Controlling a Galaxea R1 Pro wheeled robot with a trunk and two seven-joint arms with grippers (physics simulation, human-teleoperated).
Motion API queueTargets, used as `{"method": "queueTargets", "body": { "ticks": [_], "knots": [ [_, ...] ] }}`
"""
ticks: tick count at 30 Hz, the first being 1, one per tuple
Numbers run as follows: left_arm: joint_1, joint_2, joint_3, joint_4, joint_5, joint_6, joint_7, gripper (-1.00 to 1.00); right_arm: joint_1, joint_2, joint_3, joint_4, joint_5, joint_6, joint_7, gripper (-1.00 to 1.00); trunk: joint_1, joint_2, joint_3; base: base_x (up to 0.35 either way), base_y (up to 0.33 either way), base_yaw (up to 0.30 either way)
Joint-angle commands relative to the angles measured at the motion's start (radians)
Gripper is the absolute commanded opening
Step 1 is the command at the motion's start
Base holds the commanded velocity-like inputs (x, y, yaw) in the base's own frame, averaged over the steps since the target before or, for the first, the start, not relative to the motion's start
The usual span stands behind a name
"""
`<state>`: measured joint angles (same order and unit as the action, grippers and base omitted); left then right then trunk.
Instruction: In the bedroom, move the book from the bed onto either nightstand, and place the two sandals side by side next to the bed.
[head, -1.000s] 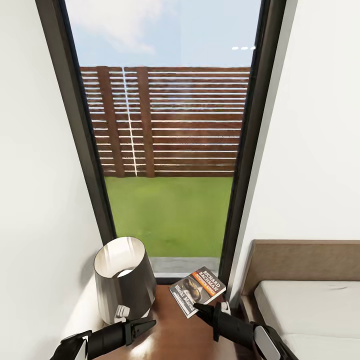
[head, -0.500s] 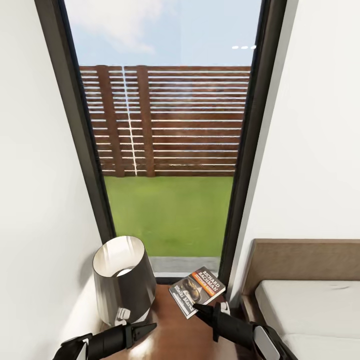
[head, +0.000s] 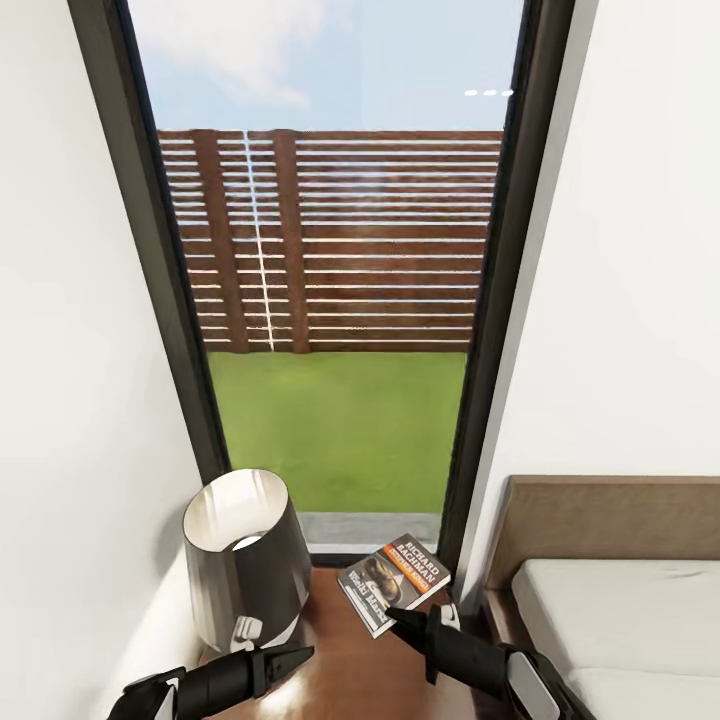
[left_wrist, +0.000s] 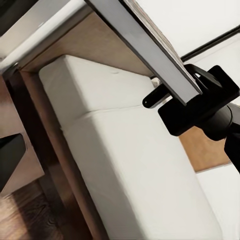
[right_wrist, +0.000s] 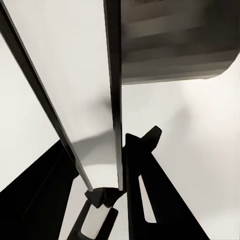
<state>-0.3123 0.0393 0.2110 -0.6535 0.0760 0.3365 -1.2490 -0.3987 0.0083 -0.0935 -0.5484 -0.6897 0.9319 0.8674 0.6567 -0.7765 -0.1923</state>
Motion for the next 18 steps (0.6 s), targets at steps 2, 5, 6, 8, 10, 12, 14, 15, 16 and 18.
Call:
{"method": "queueTargets", "body": {
  "ticks": [2,5,6,8,10,12,14,15,16,18],
  "knots": [
    [-0.001,0.0,0.001,0.0,0.003,0.01,0.007,1.0,-0.001,0.001,-0.005,0.0,0.004,0.004,0.004,-1.0,0.008,-0.015,-0.008,0.0,0.0,0.0],
    [-0.001,-0.001,0.0,0.0,0.003,0.01,0.027,1.0,0.0,0.001,-0.005,0.0,0.004,0.004,0.004,-1.0,0.019,-0.036,-0.017,0.0,0.0,0.0],
    [-0.001,0.0,0.0,0.0,0.003,0.01,0.028,1.0,-0.001,0.001,-0.005,0.0,0.004,0.004,0.004,-1.0,0.023,-0.043,-0.02,0.0,0.0,0.0],
    [-0.001,0.0,0.0,0.0,0.003,0.01,0.032,1.0,-0.001,0.001,-0.005,0.0,0.004,0.004,0.004,-1.0,0.031,-0.057,-0.027,0.0,0.0,0.0],
    [-0.001,0.0,0.0,0.0,0.003,0.01,0.033,1.0,-0.001,0.001,-0.005,0.0,0.004,0.004,0.004,-1.0,0.039,-0.071,-0.033,0.0,0.0,0.0],
    [-0.001,0.0,0.0,0.0,0.003,0.01,0.034,1.0,-0.001,0.001,-0.005,0.0,0.004,0.004,0.004,-1.0,0.046,-0.085,-0.039,0.0,0.0,0.0],
    [-0.001,0.0,0.001,0.0,0.003,0.01,0.035,1.0,-0.001,0.001,-0.005,0.0,0.004,0.004,0.004,-1.0,0.054,-0.099,-0.045,0.0,0.0,0.0],
    [-0.001,0.0,0.001,0.0,0.003,0.01,0.035,1.0,-0.001,0.001,-0.005,0.0,0.004,0.004,0.004,-1.0,0.058,-0.106,-0.049,0.0,0.0,0.0],
    [-0.001,0.0,0.001,0.0,0.003,0.01,0.035,1.0,-0.001,0.001,-0.005,-0.001,0.004,0.004,0.004,-1.0,0.062,-0.113,-0.052,0.0,0.0,0.0],
    [-0.001,0.0,0.001,0.0,0.004,0.01,0.035,1.0,0.0,0.002,-0.005,0.0,0.004,0.004,0.004,-1.0,0.069,-0.127,-0.058,0.0,0.0,0.0]
  ]
}}
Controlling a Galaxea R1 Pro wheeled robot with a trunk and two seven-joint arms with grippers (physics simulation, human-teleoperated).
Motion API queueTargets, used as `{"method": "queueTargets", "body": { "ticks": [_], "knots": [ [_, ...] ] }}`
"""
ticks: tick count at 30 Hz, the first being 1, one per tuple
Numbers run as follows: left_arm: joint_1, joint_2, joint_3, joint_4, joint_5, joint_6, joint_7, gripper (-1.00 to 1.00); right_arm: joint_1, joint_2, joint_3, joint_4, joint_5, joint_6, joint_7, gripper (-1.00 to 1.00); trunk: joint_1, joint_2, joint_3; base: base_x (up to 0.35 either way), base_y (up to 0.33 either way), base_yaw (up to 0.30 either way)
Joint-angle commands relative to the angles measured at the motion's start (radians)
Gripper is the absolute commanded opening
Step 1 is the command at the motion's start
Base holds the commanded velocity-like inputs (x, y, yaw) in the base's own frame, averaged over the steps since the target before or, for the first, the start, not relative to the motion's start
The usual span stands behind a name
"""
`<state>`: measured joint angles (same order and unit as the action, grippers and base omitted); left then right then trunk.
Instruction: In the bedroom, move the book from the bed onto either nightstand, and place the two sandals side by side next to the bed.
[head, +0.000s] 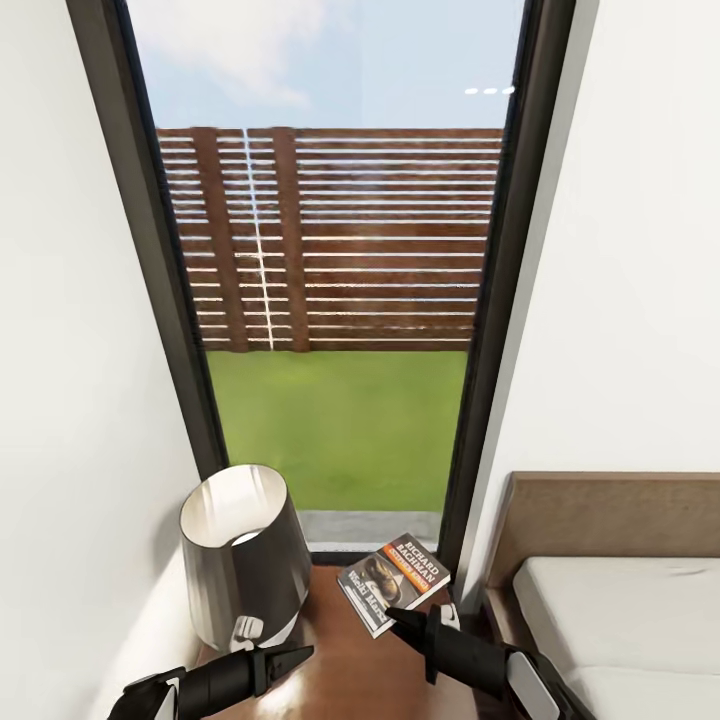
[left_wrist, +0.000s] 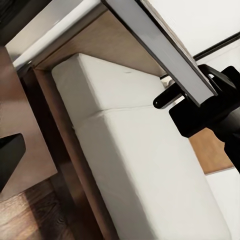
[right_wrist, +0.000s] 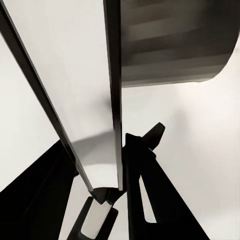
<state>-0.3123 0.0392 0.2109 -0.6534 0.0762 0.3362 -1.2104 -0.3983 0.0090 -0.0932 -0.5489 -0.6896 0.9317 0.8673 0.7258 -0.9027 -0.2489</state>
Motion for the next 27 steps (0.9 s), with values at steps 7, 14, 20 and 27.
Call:
{"method": "queueTargets", "body": {
  "ticks": [7,14,20,27],
  "knots": [
    [-0.001,0.0,0.001,0.001,0.004,0.01,-0.003,1.0,-0.001,0.002,-0.005,0.0,0.004,0.004,0.004,-1.0,0.027,-0.05,-0.023,0.0,0.0,0.0],
    [-0.001,0.001,0.001,0.001,0.004,0.01,-0.003,1.0,-0.001,0.002,-0.004,0.001,0.003,0.004,0.004,-1.0,0.054,-0.099,-0.045,0.0,0.0,0.0],
    [-0.001,0.001,0.001,0.001,0.004,0.01,-0.002,1.0,-0.001,0.017,-0.004,0.001,0.003,0.005,0.005,-1.0,0.077,-0.141,-0.064,0.0,0.0,0.0],
    [-0.001,0.001,0.001,0.001,0.004,0.01,-0.001,1.0,-0.001,0.019,-0.003,0.0,0.002,0.006,0.007,-1.0,0.104,-0.19,-0.086,0.0,0.0,0.0]
  ]
}}
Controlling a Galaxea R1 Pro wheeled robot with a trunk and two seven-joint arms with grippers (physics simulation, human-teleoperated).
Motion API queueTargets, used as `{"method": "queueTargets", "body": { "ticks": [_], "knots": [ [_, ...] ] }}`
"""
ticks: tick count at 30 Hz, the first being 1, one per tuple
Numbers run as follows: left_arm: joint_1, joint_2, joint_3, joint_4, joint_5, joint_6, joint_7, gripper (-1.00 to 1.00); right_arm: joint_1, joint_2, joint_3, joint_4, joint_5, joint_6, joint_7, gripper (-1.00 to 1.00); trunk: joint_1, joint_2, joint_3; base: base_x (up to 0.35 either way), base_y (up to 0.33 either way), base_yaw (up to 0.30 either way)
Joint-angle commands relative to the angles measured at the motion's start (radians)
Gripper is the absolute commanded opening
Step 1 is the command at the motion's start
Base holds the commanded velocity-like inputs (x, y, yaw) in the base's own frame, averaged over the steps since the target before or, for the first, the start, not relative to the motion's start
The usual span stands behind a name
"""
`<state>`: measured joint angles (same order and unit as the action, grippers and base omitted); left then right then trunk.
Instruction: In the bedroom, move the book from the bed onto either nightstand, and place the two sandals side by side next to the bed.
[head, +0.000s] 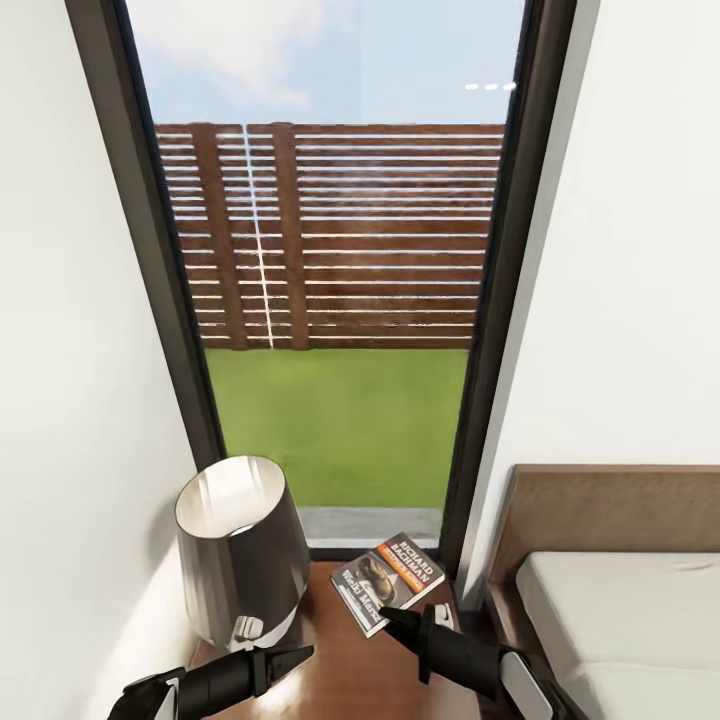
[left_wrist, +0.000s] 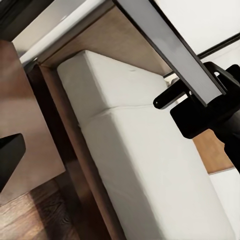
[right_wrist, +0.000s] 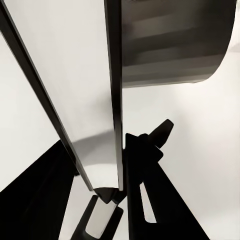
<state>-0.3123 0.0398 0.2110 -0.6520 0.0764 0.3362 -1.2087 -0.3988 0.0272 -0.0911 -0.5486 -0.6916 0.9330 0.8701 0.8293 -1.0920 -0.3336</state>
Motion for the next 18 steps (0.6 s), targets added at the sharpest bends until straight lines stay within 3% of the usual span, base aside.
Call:
{"method": "queueTargets", "body": {
  "ticks": [1,18],
  "knots": [
    [-0.001,0.0,0.001,0.0,0.003,0.01,-0.003,1.0,-0.001,0.001,-0.006,0.0,0.004,0.004,0.004,-1.0,0.004,-0.008,-0.004,0.0,0.0,0.0],
    [-0.001,0.0,0.001,0.0,0.003,0.01,-0.002,1.0,0.0,0.001,-0.007,0.0,0.004,0.003,0.004,-1.0,0.069,-0.127,-0.058,0.0,0.0,0.0]
  ]
}}
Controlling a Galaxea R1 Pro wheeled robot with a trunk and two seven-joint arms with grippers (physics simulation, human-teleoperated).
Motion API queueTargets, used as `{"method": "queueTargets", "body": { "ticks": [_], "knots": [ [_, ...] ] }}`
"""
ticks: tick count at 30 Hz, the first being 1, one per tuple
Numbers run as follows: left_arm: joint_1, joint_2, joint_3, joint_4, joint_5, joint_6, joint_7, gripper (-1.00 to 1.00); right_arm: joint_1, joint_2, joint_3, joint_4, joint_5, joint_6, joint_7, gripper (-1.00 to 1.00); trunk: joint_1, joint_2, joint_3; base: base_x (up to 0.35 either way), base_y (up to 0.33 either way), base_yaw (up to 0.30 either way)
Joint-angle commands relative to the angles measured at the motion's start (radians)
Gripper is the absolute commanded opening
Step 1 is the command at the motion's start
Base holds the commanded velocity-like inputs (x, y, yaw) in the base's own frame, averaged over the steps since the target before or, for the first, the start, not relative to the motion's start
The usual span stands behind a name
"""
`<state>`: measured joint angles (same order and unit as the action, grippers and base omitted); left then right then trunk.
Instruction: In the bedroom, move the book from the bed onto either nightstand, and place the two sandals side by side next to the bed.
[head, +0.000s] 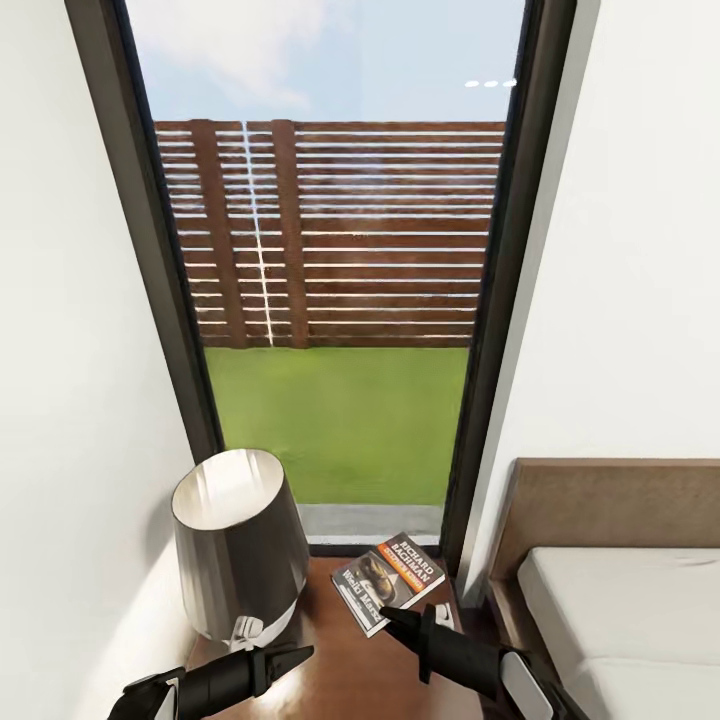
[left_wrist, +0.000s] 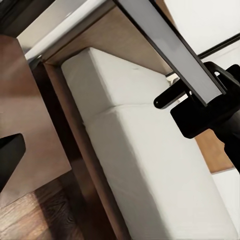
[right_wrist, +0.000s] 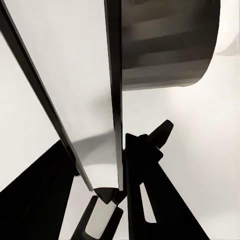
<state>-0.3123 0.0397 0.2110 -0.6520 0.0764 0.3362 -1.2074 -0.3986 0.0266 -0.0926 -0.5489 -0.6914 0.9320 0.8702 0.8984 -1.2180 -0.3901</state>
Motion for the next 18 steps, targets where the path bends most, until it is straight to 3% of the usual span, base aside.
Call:
{"method": "queueTargets", "body": {
  "ticks": [1,18],
  "knots": [
    [-0.001,0.0,0.001,0.0,0.003,0.01,-0.003,1.0,-0.001,0.001,-0.006,0.0,0.004,0.004,0.004,-1.0,0.004,-0.008,-0.004,0.0,0.0,0.0],
    [-0.001,0.0,0.0,0.0,0.002,0.01,-0.002,1.0,-0.001,0.001,-0.006,0.0,0.004,0.004,0.004,-1.0,0.069,-0.127,-0.058,0.0,0.0,0.0]
  ]
}}
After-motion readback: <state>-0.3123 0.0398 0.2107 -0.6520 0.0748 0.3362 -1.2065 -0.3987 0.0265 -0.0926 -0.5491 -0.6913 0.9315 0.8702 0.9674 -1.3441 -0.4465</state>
